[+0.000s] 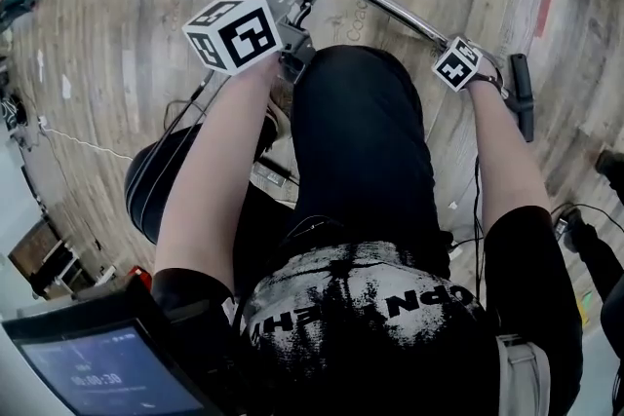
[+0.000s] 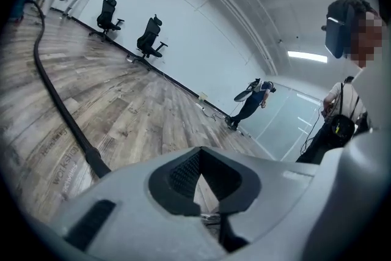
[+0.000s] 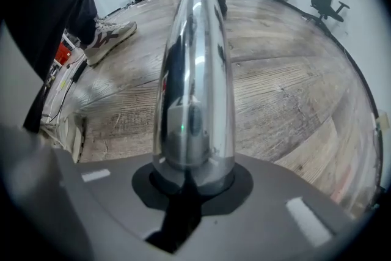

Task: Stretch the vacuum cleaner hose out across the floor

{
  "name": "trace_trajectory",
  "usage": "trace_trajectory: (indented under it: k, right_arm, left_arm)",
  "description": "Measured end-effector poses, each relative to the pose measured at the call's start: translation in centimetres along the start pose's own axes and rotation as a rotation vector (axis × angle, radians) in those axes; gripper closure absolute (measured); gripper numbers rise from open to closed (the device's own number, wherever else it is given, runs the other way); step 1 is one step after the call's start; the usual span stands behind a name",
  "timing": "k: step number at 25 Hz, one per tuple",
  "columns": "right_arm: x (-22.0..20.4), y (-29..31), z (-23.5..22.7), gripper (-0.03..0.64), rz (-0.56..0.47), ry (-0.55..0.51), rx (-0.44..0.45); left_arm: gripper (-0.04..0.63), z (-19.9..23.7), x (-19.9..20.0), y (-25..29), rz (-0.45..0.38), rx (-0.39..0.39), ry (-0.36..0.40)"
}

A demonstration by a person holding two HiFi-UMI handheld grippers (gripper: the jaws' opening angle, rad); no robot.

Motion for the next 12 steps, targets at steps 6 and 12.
trace_trajectory:
  k: [6,12]
  right_arm:
    - [-0.1,1.2,2.7,0.475,0.125,-0.001,0.152]
    - [-0.4,1.6,2.9,0.47,0.126,-0.058,0.106]
  left_arm:
    - [0.594,-0.7,-0.6,0.4,0.141,0.023,0.271]
    - [0.594,-0.4,-2.7,-0.1,0.249,0.034,0.405]
Point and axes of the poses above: the fingertips, and each gripper's own axes: y forward along the fingers, z to its left, x out of its top, the point moved 5 cm from there along -y, backward along the fingers, and after that the axes turned 7 degrees about y, right-handed, at the moved point
